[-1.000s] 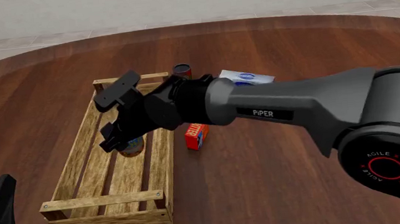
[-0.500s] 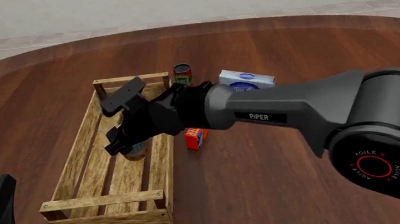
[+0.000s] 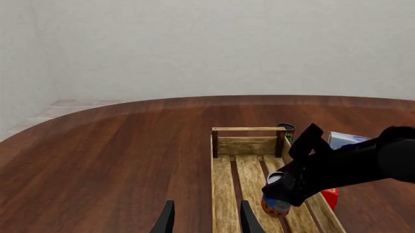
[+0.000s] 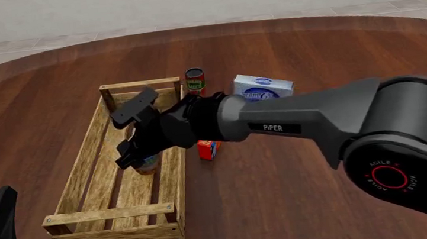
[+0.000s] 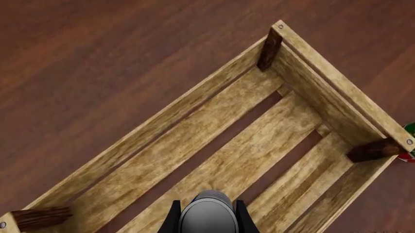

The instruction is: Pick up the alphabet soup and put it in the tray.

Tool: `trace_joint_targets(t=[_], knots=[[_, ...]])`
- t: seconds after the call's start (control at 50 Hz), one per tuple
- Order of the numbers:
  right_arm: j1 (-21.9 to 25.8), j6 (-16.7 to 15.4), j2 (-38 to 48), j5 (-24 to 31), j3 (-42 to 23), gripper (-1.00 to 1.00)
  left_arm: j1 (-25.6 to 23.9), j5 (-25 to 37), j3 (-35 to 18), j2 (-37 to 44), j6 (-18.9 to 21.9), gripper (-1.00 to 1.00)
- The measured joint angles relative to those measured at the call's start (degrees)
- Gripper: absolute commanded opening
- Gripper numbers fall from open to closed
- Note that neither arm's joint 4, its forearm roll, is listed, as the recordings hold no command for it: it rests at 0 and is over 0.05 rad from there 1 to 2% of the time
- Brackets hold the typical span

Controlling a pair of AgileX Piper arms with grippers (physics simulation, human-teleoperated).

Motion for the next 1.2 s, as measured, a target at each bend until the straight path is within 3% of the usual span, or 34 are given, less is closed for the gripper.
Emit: trace_joint_targets(t=[0.9,0.92,1.2], knots=[[-0.3,0.9,1.3,-1.0,0.1,-1.0,0.0,0.0,0.0,0.0,0.0,1.0],[-0.3,0.9,1.4,-1.0,0.0,1.0,0.0,0.0,0.0,0.0,0.0,1.0],[-0.7,2.6,1.9,-0.5,-1.0,1.0,0.0,0.0,0.0,0.0,0.0,1.0]])
